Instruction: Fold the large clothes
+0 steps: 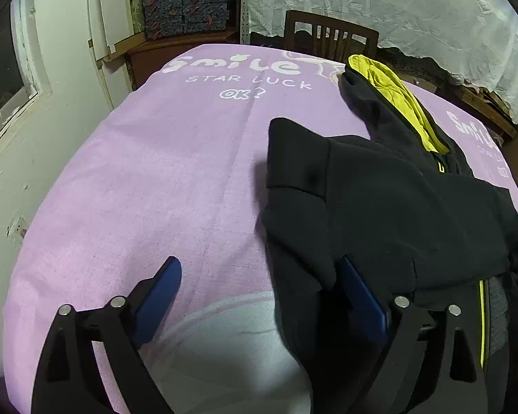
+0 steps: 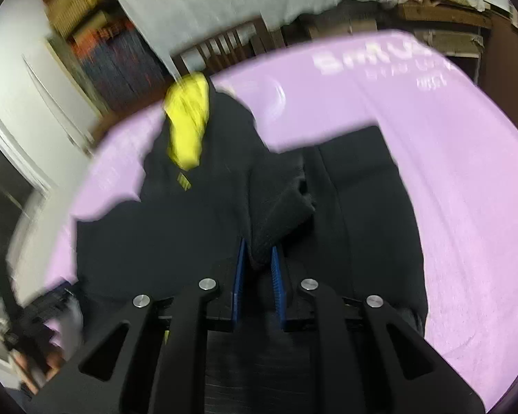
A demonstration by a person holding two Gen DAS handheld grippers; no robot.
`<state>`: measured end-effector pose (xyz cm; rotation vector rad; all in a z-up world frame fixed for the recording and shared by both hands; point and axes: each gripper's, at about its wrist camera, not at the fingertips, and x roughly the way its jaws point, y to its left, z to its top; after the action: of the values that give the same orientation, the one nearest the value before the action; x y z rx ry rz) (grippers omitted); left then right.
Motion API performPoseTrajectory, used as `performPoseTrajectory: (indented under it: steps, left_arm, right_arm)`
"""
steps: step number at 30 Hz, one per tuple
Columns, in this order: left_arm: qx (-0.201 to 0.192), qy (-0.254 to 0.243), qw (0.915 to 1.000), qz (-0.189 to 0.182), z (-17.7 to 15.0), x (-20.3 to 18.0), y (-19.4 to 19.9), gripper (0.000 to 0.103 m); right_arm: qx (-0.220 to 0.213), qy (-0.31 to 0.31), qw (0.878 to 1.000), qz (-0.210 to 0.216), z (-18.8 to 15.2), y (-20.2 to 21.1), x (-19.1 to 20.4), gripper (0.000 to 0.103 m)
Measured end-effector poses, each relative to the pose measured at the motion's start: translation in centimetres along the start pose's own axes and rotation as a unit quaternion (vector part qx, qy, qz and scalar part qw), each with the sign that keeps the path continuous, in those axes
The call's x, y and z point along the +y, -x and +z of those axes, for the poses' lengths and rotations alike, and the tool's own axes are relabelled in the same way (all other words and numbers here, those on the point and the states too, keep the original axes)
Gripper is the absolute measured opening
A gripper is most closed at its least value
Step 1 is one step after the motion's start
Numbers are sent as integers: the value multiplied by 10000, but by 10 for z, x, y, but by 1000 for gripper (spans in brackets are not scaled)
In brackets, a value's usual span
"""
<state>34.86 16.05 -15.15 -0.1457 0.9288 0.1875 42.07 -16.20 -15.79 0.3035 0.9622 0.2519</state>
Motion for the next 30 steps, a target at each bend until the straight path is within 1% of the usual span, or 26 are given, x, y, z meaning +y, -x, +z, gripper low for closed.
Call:
performPoseTrajectory:
  steps: [1, 2, 3, 4, 5, 6, 7, 8, 10, 11, 12, 14, 16, 18, 19, 20, 21, 23, 25, 26, 28, 30]
  left_arm:
    - [11, 25, 10000, -20, 0, 1, 0, 95]
    - [24, 54, 10000, -42, 0, 3, 0, 95]
    - [37, 91, 9999, -59, 1, 4, 1, 94]
    - [26, 123, 9999, -81, 1, 5, 5, 94]
    - [-31, 122, 9999, -109, 2, 4, 9, 92]
    - [-162, 101, 9997, -138, 4, 3, 17, 92]
    - [-365, 76, 9991, -205, 7, -1, 29, 92]
    - [-476, 60, 9984, -311, 10, -6, 36, 92]
    - [-608, -1, 9958, -677, 20, -20, 45, 92]
    - [-606, -76, 9944, -867, 28, -33, 46, 92]
    - [-567, -165, 9935, -972, 34, -45, 43, 92]
    - [-490, -383, 9921, -1092, 43, -68, 31, 92]
    - [-387, -487, 9936, -938, 45, -81, 11, 92]
    - [-67, -458, 9967, -662, 44, -82, -22, 92]
    - [86, -411, 9973, -599, 43, -79, -34, 91]
    - [-40, -503, 9971, -563, 40, -80, -38, 92]
    - [-49, -617, 9970, -470, 38, -84, -37, 92]
    - [-60, -719, 9968, -331, 37, -89, -39, 93]
    - [-43, -659, 9970, -415, 38, -84, -39, 92]
    - [-34, -576, 9971, -499, 38, -80, -35, 90]
    - [-57, -485, 9964, -687, 36, -73, -21, 88]
    - [-223, -512, 9943, -909, 33, -67, 0, 88]
  right_arm:
    - [76, -85, 9999, 51, -2, -4, -5, 17]
    - [53, -142, 9998, 125, -2, -2, -8, 18]
    - [13, -207, 9996, 183, -2, 2, -10, 24]
    - [-95, -277, 9992, 258, -2, 11, -12, 33]
    - [-229, -279, 9987, 350, -2, 20, -12, 38]
    - [-338, -245, 9983, 410, -2, 27, -11, 44]
    - [-500, -147, 9977, 443, 1, 37, -8, 46]
    - [-596, -35, 9972, 445, 4, 42, -3, 46]
    - [-657, 175, 9966, 455, 14, 44, 7, 46]
    - [-659, 253, 9965, 438, 20, 40, 14, 46]
    - [-626, 321, 9966, 440, 25, 34, 20, 46]
    - [-474, 398, 9968, 510, 32, 16, 32, 45]
    - [-342, 395, 9977, 429, 37, -9, 38, 45]
    - [-207, 477, 9984, 213, 38, -30, 39, 44]
    - [-95, 535, 9985, 75, 36, -40, 38, 40]
    - [-204, 706, 9973, 47, 32, -43, 39, 39]
    - [-235, 911, 9956, -49, 30, -44, 42, 39]
    - [-237, 996, 9947, -130, 28, -44, 45, 39]
    - [-255, 938, 9952, -60, 28, -44, 44, 39]
    - [-245, 870, 9959, 3, 29, -42, 41, 39]
    - [-310, 746, 9967, 76, 28, -25, 36, 40]
    - [-510, 851, 9949, 150, 26, -3, 34, 40]
